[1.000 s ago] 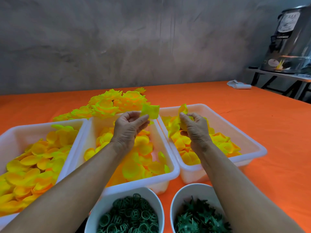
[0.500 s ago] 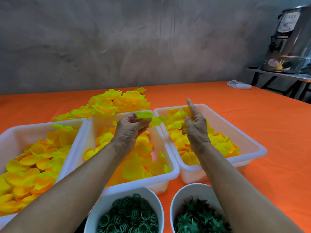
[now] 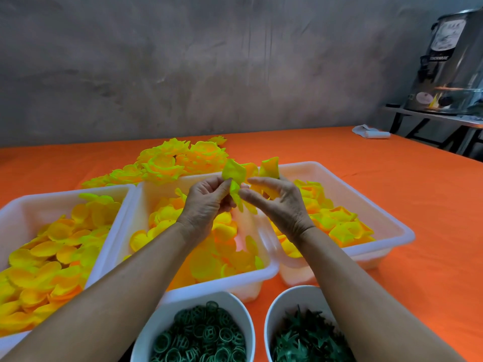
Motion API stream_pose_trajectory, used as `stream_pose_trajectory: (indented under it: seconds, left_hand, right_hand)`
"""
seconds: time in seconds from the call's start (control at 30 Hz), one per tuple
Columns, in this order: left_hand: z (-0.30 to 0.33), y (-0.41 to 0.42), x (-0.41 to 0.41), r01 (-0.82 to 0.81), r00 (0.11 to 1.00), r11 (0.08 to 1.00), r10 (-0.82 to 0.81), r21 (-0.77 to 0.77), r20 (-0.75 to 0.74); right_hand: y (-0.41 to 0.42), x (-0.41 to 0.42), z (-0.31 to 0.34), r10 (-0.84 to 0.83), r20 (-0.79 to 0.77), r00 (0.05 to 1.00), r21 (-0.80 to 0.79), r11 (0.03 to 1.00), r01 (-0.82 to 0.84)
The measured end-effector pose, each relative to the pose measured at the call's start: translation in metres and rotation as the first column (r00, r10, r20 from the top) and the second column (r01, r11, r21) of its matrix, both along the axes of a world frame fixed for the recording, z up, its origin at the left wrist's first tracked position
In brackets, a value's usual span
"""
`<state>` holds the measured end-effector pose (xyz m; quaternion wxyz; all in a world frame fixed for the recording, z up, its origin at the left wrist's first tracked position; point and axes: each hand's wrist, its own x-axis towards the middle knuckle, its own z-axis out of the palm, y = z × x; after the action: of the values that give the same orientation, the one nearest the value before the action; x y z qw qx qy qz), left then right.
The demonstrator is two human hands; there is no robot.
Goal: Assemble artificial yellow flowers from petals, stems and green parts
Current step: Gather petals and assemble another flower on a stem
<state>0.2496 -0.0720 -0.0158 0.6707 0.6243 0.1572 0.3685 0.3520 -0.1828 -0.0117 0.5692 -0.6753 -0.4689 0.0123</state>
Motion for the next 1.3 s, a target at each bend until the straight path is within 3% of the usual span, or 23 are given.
stream_pose_trajectory:
  seconds: [0.13, 0.27, 0.47, 0.6, 0.77, 0.9, 1.07, 1.2, 1.3]
  left_hand:
    - [-0.001, 0.004, 0.0, -0.074, 0.997, 0.997, 0.074, 0.015, -0.01]
    - [-0.003, 0.003, 0.001, -0.033, 0.999, 0.999, 0.033, -0.001, -0.004]
    - [-0.002, 0.0, 0.001, 0.015, 0.997, 1.0, -0.014, 0.006, -0.076]
    - [-0.001, 0.0, 0.0, -0.034, 0.993, 0.999, 0.036, 0.015, -0.115]
    - [-0.001, 0.001, -0.001, -0.054, 0.988, 0.998, 0.056, 0.021, -0.141]
    - [0.0, 0.002, -0.001, -0.069, 0.986, 0.997, 0.071, 0.016, -0.152]
    - [0.001, 0.001, -0.002, -0.068, 0.984, 0.997, 0.071, 0.021, -0.164]
    - [0.002, -0.001, -0.002, -0.069, 0.982, 0.996, 0.076, 0.05, -0.175]
    - [0.002, -0.002, -0.001, -0.064, 0.979, 0.995, 0.077, 0.075, -0.188]
  right_hand:
    - [-0.001, 0.001, 0.0, 0.01, 0.032, 0.999, -0.004, 1.0, -0.01]
    - [0.004, -0.001, -0.003, -0.052, 0.196, 0.979, -0.002, 0.999, 0.053]
    - [-0.004, 0.023, 0.0, -0.44, 0.124, 0.889, 0.114, 0.897, 0.428]
    - [-0.007, 0.027, -0.002, -0.561, 0.236, 0.794, -0.018, 0.814, 0.58]
    - [-0.007, 0.028, -0.006, -0.523, 0.38, 0.763, -0.217, 0.751, 0.623]
    - [-0.003, 0.021, -0.005, -0.543, 0.413, 0.731, -0.206, 0.726, 0.656]
    - [-0.003, 0.022, -0.001, -0.618, 0.332, 0.713, -0.059, 0.741, 0.669]
    - [-0.006, 0.023, 0.001, -0.5, 0.059, 0.864, 0.202, 0.854, 0.48]
    - [-0.007, 0.024, -0.002, -0.412, -0.055, 0.91, 0.257, 0.875, 0.411]
